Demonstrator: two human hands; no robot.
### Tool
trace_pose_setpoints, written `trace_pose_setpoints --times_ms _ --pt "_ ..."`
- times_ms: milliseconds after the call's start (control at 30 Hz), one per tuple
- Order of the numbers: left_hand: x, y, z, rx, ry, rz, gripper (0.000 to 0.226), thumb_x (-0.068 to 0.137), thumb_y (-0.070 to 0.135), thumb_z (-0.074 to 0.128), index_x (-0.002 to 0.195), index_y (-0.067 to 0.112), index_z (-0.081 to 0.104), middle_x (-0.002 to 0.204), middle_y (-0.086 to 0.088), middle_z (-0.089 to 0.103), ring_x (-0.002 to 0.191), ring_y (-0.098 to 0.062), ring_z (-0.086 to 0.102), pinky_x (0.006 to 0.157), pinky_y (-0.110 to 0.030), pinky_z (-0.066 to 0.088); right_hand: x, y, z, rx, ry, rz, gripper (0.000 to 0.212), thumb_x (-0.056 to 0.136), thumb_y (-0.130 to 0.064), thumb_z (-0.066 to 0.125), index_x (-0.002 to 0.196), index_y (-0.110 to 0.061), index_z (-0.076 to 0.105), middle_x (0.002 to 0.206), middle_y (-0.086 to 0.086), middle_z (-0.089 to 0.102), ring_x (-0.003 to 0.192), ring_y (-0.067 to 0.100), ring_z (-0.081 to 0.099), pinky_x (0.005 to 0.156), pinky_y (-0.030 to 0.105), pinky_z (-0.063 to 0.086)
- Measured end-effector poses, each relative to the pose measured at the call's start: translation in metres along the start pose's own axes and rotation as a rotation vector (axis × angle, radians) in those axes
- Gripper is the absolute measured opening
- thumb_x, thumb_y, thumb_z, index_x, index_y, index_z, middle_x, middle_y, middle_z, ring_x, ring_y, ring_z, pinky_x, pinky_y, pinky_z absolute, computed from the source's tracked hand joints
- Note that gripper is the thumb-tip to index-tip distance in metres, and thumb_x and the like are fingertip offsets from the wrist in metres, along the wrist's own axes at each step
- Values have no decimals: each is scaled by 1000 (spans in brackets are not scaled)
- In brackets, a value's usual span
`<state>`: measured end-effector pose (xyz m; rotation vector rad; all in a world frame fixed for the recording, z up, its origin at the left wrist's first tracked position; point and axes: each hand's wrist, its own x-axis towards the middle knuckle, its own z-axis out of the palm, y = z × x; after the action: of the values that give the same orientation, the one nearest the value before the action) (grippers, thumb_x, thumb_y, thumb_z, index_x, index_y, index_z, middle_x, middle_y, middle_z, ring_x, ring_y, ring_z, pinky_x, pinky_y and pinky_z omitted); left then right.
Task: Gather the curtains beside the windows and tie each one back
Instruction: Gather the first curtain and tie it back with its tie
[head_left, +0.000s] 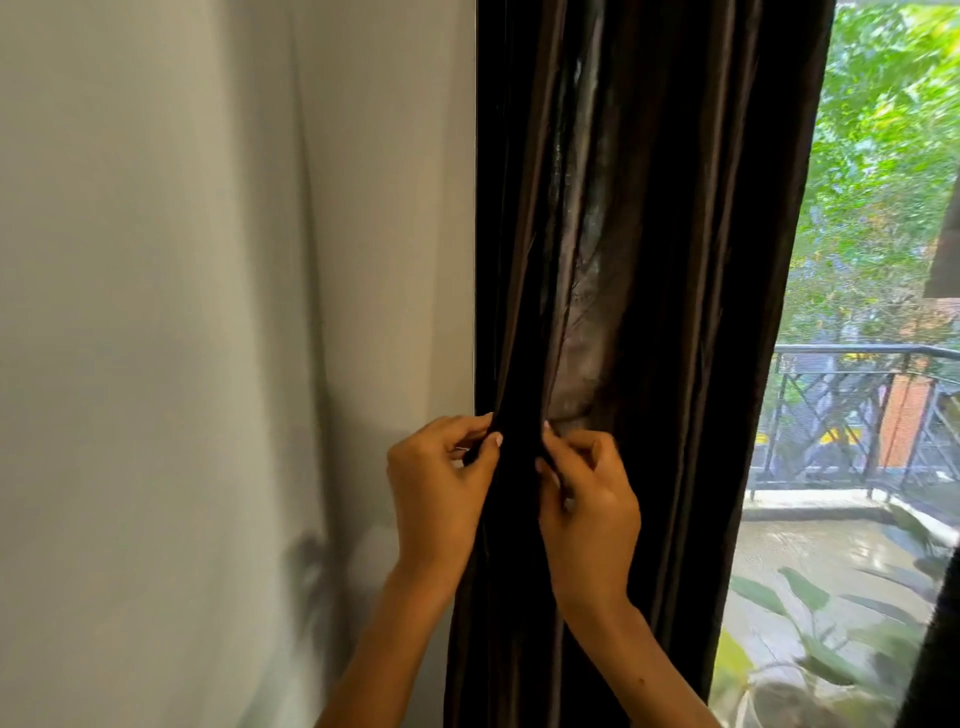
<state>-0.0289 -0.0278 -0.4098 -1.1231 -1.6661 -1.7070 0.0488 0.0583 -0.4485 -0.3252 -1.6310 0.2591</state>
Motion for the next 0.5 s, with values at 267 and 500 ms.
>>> trace_pose_setpoints --times_ms 267,500 --pt "-8 19 -1 -183 -94 -76 16 83 14 70 96 23 72 83 21 68 80 7 66 70 -5 47 -3 -10 -11 -43 -241 -90 47 86 1 57 132 -10 56 106 3 57 85 14 59 59 25 54" --pt "-2 13 -4 -121 -23 -123 9 78 18 77 85 19 73 72 11 69 66 0 67 67 -16 55 2 -8 -19 -46 -175 -23 42 91 -27 48 131 -19 57 144 5 38 133 19 38 101 35 46"
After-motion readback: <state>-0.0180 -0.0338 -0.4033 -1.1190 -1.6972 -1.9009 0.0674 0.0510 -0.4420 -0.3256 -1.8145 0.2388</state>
